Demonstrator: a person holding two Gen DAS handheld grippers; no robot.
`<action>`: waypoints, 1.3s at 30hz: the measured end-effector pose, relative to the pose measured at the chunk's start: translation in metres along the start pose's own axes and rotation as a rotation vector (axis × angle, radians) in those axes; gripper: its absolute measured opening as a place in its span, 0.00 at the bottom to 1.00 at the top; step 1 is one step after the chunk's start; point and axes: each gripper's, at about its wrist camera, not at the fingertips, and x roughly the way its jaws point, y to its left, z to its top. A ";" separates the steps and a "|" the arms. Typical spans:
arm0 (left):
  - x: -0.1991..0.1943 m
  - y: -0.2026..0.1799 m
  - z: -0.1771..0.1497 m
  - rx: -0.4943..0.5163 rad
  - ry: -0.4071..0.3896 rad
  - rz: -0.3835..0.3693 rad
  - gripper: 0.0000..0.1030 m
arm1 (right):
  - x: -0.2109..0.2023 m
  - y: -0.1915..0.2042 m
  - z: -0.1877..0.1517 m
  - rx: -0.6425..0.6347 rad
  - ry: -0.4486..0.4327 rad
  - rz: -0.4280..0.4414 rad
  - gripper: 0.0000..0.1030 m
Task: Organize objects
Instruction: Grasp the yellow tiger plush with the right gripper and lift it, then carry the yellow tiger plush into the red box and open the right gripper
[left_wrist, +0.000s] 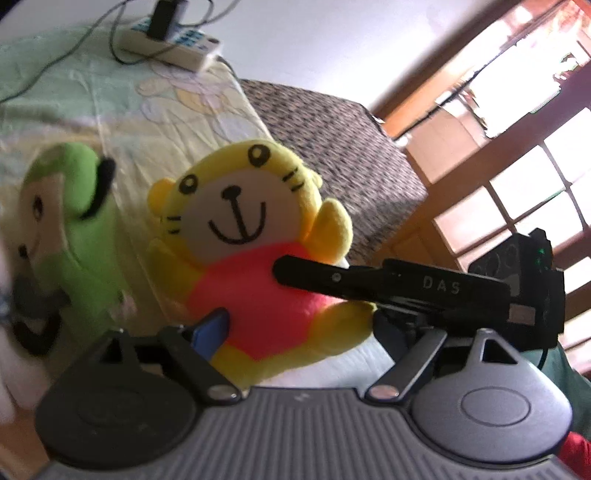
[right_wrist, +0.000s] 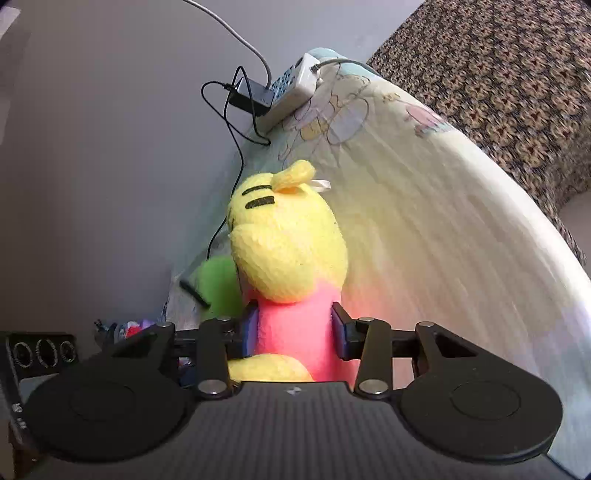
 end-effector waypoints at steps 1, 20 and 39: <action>-0.002 -0.001 -0.006 0.003 0.007 -0.016 0.83 | -0.004 -0.001 -0.005 0.007 0.005 0.003 0.41; -0.054 0.027 -0.067 -0.121 -0.011 -0.118 0.78 | -0.041 0.025 -0.067 0.003 0.065 0.084 0.39; -0.257 0.040 -0.082 0.089 -0.394 0.104 0.79 | 0.015 0.191 -0.100 -0.191 0.036 0.349 0.39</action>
